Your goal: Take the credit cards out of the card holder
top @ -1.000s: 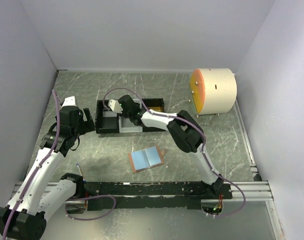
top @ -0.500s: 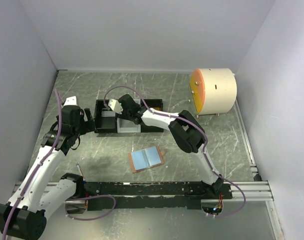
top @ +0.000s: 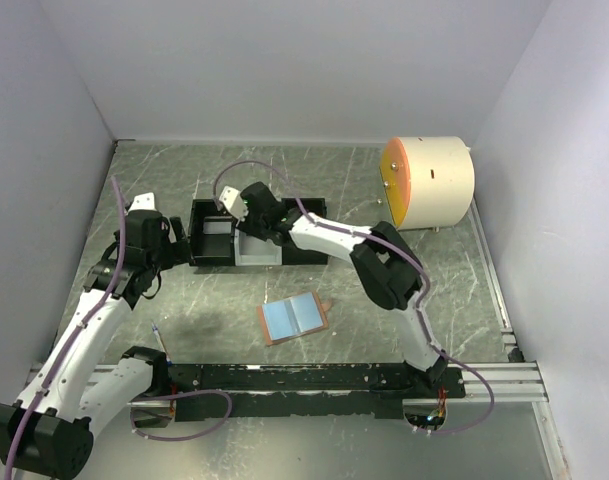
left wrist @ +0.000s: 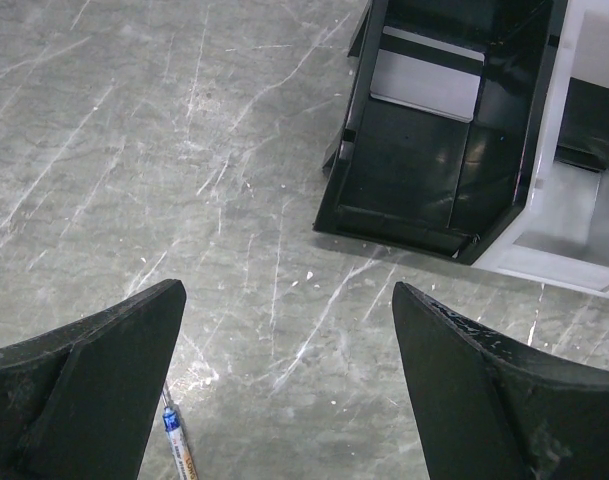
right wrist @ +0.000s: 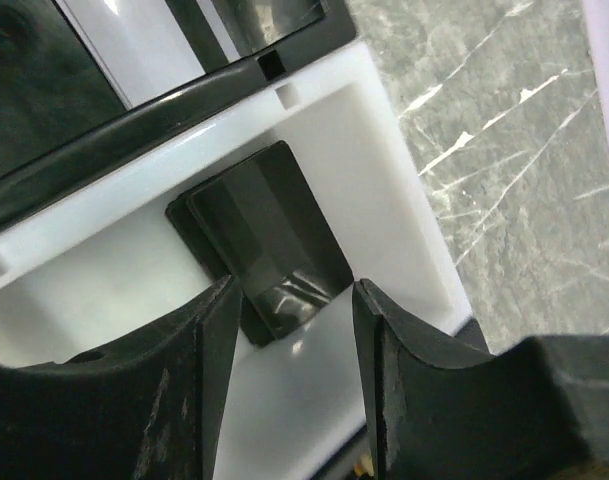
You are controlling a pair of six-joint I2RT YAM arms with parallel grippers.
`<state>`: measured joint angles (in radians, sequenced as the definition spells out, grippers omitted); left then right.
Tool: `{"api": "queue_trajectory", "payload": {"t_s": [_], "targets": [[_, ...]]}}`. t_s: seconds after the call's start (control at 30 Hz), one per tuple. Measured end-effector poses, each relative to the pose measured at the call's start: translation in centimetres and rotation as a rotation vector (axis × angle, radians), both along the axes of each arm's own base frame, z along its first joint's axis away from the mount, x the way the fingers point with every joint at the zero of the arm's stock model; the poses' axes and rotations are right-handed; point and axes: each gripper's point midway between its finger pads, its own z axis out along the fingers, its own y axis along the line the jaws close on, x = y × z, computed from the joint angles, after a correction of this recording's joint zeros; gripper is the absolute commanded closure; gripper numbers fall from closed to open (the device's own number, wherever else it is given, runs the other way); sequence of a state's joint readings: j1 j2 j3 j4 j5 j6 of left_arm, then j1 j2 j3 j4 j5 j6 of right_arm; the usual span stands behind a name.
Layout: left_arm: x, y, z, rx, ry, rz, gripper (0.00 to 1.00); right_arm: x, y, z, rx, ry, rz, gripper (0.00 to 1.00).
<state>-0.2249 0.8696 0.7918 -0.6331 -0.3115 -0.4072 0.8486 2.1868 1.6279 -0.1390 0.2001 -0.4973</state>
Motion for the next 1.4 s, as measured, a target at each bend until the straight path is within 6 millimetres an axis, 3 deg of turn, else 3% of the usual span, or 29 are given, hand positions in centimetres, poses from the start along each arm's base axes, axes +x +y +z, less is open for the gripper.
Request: {"api": "queue_trajectory", "payload": {"t_s": [0.1, 0.27, 0.37, 0.47, 0.67, 0.73, 0.83, 0.97, 1.4], "targets": [[0.0, 0.0, 0.0, 0.000, 0.000, 0.000, 0.03, -1.1, -0.7, 2.8, 0.100, 0.012, -0.051, 0.50], [0.0, 0.0, 0.1, -0.001, -0.005, 0.000, 0.03, -4.0, -3.8, 9.4, 0.408, 0.086, -0.241, 0.49], [-0.1, 0.0, 0.3, -0.003, -0.014, 0.000, 0.04, -5.6, -5.9, 11.3, 0.577, 0.193, -0.339, 0.50], [-0.1, 0.0, 0.5, -0.004, -0.019, 0.000, 0.04, -8.8, -7.7, 9.4, 0.658, 0.333, -0.406, 0.48], [-0.1, 0.0, 0.5, -0.004, -0.019, 0.000, 0.04, -19.4, -9.1, 0.3, 0.551, 0.621, -0.501, 0.41], [-0.1, 0.0, 0.5, -0.004, -0.019, 0.000, 0.04, -22.0, -8.8, -1.1, 0.510, 0.657, -0.507, 0.39], [-0.1, 0.0, 0.5, -0.004, -0.020, 0.001, 0.04, -24.7, -7.6, -1.4, 0.493, 0.670, -0.487, 0.36], [-0.1, 0.0, 0.5, -0.004, -0.019, 0.001, 0.04, -25.9, -7.0, -1.7, 0.474, 0.653, -0.487, 0.34], [-0.1, -0.5, 1.2, -0.019, -0.049, -0.041, 0.00, -25.6, -5.2, -3.1, 0.372, 0.601, -0.485, 0.28]]}}
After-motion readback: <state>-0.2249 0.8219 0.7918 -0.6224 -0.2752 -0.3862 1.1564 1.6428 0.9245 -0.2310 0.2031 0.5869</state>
